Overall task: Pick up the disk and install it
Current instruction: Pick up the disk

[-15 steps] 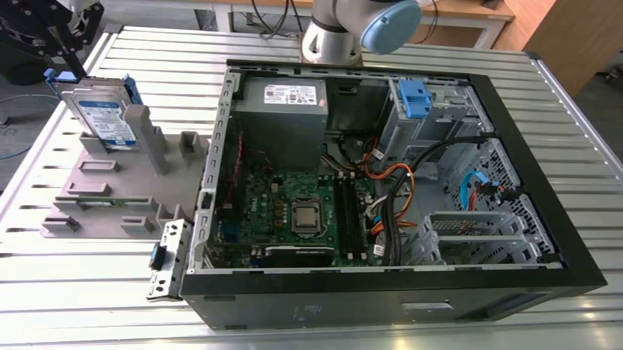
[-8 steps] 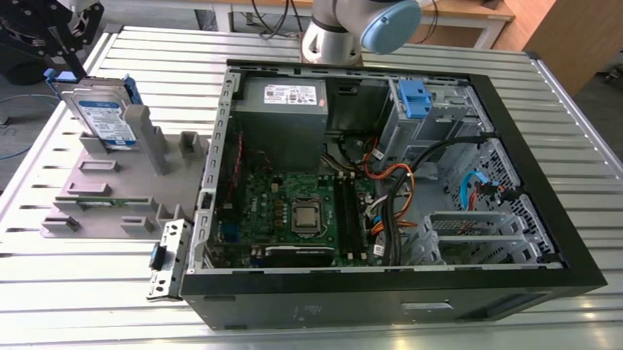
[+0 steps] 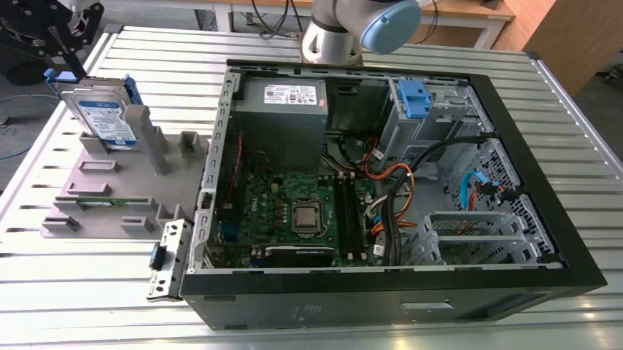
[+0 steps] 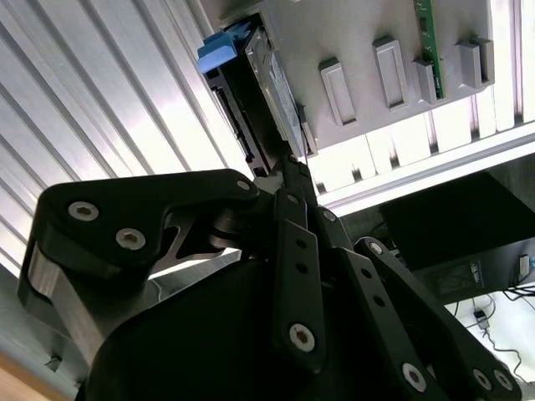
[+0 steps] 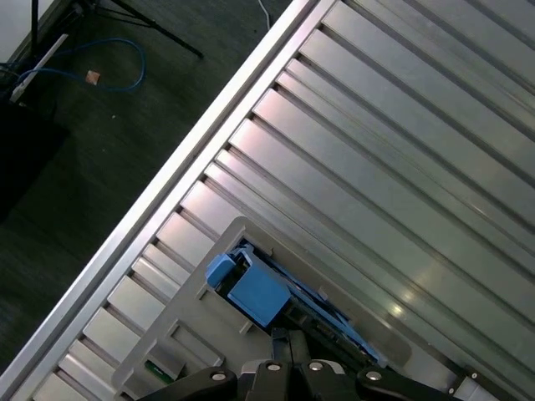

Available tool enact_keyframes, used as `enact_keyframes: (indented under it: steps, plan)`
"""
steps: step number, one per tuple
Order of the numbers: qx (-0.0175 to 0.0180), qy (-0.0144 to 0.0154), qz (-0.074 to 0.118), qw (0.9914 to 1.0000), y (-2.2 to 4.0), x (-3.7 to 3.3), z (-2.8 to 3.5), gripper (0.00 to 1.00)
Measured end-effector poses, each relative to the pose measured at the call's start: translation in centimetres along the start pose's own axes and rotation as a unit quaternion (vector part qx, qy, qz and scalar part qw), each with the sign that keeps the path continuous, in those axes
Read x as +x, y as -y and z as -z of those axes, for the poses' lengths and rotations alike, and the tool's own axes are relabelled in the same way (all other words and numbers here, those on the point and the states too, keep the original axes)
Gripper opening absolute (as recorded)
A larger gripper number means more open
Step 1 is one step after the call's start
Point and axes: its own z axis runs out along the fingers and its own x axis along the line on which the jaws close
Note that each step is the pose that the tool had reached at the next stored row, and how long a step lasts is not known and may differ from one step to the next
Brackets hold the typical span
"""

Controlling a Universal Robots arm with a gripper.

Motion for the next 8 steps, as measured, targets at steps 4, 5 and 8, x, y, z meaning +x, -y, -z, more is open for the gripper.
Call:
enact_keyframes:
  steps: [4,5,8]
  plan:
    - [0.0000,-0.0001,0.002,1.00000,0.00,0.00,0.00,0.11]
    - [0.0000,-0.0001,0.003,1.00000,0.00,0.00,0.00,0.11]
    - [0.0000,-0.0002,0.004,0.99999,0.00,0.00,0.00,0.11]
